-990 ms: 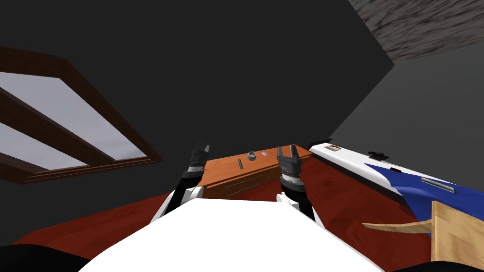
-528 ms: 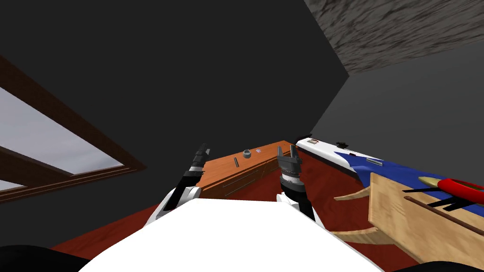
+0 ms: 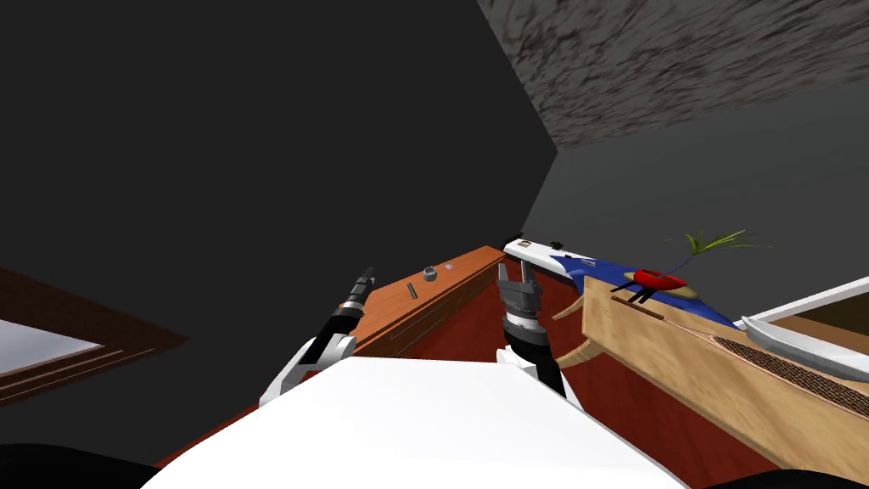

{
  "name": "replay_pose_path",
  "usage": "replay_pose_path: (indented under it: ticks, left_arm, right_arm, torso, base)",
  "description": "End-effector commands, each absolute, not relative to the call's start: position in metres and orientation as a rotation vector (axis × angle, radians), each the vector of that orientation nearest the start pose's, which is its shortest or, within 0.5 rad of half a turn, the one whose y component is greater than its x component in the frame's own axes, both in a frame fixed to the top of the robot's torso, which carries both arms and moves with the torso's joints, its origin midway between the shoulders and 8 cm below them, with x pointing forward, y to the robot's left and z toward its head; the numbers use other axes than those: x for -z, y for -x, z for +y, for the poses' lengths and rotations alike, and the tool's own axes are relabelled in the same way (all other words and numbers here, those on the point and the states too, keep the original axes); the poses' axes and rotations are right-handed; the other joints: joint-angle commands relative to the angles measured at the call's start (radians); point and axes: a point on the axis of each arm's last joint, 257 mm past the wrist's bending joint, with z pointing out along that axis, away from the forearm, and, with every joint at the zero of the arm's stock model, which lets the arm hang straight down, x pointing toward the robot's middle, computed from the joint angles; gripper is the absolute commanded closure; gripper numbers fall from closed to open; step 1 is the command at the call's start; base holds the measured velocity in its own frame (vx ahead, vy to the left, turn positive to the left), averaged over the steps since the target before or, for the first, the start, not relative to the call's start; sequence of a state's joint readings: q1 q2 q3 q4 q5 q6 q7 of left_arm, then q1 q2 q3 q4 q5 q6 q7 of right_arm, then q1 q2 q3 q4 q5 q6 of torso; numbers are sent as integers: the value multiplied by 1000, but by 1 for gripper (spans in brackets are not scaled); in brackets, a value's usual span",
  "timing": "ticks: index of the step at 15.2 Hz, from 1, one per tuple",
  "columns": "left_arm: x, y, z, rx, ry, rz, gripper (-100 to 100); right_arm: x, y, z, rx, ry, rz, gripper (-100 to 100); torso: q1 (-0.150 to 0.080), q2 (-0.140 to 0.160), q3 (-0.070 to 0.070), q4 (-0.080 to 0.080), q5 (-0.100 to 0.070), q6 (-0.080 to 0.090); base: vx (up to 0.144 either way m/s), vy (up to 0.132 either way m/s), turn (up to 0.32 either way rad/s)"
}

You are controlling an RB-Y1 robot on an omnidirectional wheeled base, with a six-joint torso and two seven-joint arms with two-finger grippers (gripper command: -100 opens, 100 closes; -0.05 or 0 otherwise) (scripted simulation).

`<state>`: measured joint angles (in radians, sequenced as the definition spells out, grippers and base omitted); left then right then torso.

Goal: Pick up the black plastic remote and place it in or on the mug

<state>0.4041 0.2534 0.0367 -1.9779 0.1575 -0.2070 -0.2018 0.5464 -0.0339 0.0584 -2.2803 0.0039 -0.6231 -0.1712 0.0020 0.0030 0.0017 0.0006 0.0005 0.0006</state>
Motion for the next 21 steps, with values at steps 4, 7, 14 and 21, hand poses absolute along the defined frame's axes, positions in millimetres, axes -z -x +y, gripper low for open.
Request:
replay_pose_path:
  ticks: [4,7,14,21]
  left_arm:
    - [199,-431,354,894,936,1257,-100]
    - [224,-432,367,842,973,1311,-100]
    - [301,-425,408,682,1095,1480,-100]
    - [353,-412,435,572,1181,1598,-100]
  right_arm:
    - [-31,-322,-258,-1525,-637,546,0]
    - [-31,-322,-258,-1525,-637,546,0]
    - [-31,-322,-258,-1525,-637,546,0]
    - [-31,-322,-258,-1525,-637,546,0]
  torso:
    - [0,0,0,0,0,0]
    - [-1,-1,-1,0,0,0]
    - [0,-3,-2,-1,0,0]
    - [0,-5,-3,-1,0,0]
  base:
    - [-43,-3,-328]
    - [-28,-7,-273]
    - [-10,-7,-276]
    - [8,-6,-204]
